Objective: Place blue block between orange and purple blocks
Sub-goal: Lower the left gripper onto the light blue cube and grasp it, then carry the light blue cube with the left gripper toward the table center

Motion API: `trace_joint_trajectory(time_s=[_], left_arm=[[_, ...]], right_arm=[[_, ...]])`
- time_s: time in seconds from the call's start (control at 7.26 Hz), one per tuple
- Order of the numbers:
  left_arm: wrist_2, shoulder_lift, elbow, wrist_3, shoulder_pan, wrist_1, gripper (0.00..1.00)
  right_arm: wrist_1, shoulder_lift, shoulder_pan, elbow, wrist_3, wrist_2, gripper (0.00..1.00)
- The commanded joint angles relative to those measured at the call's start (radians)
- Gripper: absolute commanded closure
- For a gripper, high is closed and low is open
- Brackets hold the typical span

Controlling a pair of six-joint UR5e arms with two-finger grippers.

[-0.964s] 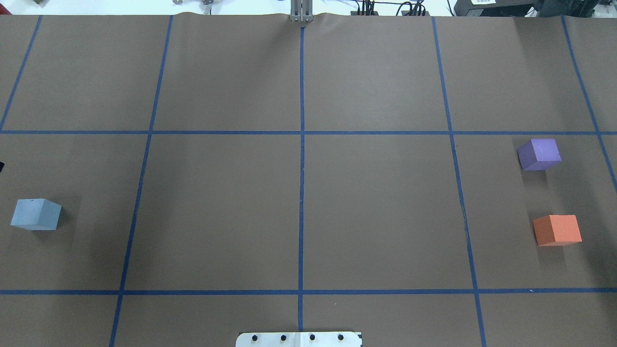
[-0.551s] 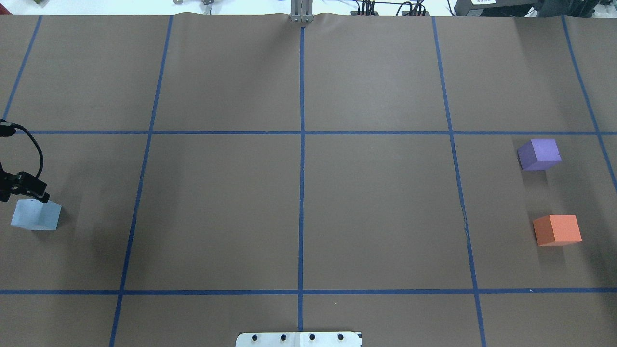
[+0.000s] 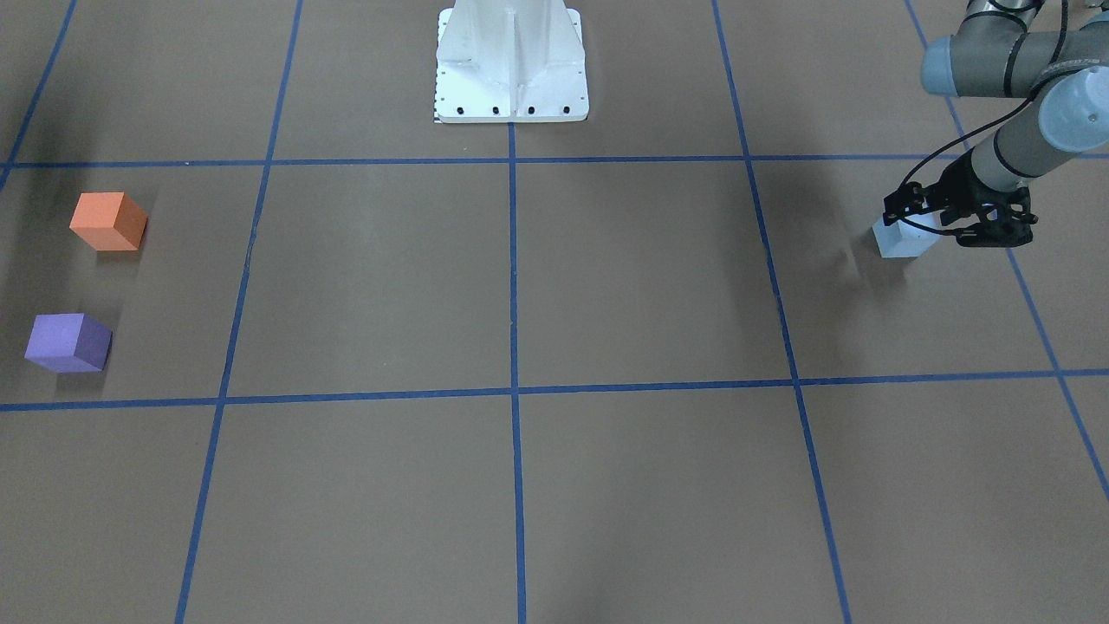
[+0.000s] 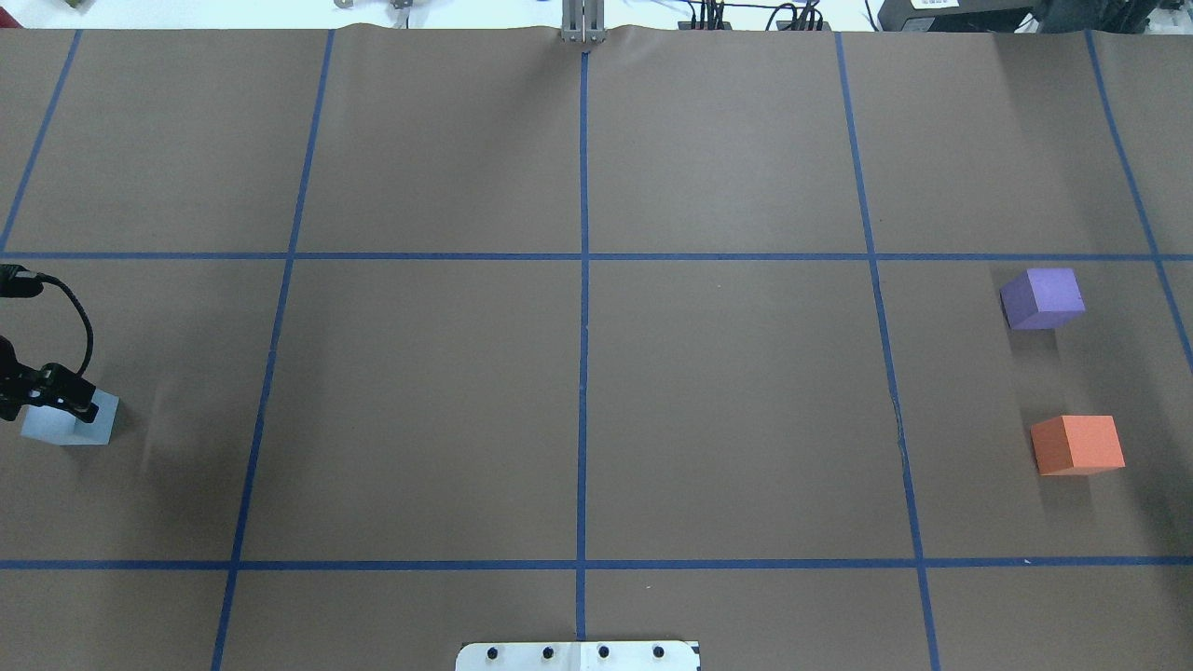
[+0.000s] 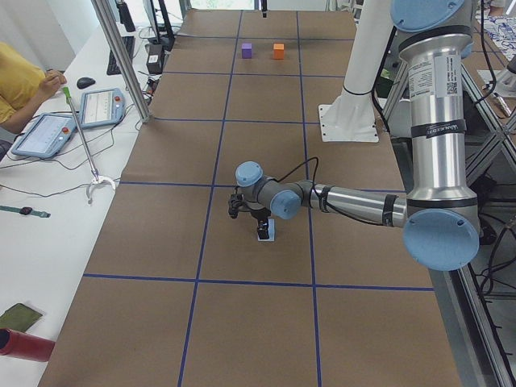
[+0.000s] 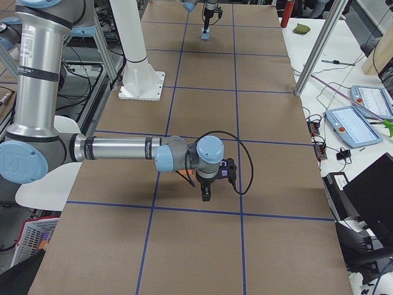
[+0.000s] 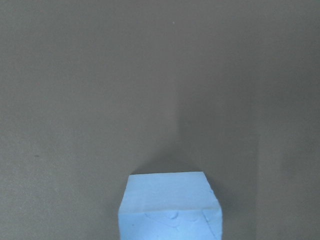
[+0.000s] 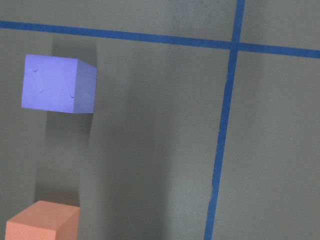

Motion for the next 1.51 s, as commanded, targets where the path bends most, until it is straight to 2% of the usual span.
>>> trace_joint_trajectory(time_s=[0.0, 0.28, 0.41, 0.55, 0.69, 0.83, 0.96, 1.1, 1.24, 1.38], left_arm=[[0.0, -0.006, 0.007, -0.046, 0.034, -0.002, 0.0], [0.002, -0.008, 0.026, -0.044, 0.051, -0.011, 0.01], [0.002, -0.008, 0.047, -0.046, 0.056, -0.051, 0.05], [0.0, -0.005, 0.046, -0.082, 0.056, -0.072, 0.7], [-0.001, -0.012, 0.038, -0.118, 0.056, -0.073, 1.0], [-0.003, -0.014, 0.009, -0.127, 0.056, -0.071, 1.0], [-0.009, -0.016, -0.104, -0.161, 0.056, -0.044, 1.0], [-0.011, -0.114, -0.159, -0.298, 0.073, 0.01, 1.0], [-0.006, -0.267, -0.157, -0.437, 0.132, 0.069, 1.0], [0.006, -0.442, -0.134, -0.571, 0.262, 0.14, 1.0]], right_arm=[[0.002, 0.0, -0.005, -0.004, 0.001, 0.001, 0.0], [0.0, 0.0, -0.016, -0.006, 0.004, -0.001, 0.0], [0.002, 0.0, -0.02, -0.007, 0.004, -0.001, 0.0], [0.0, 0.0, -0.02, -0.007, 0.003, -0.001, 0.0], [0.002, 0.0, -0.02, -0.007, 0.003, -0.001, 0.0], [0.002, 0.0, -0.02, -0.007, 0.0, -0.001, 0.0], [0.003, 0.0, -0.02, -0.007, 0.001, 0.001, 0.0], [0.003, 0.002, -0.02, -0.006, 0.001, 0.007, 0.0], [0.003, 0.003, -0.02, -0.004, 0.004, 0.007, 0.0], [0.022, 0.005, -0.02, -0.001, 0.006, 0.008, 0.0]])
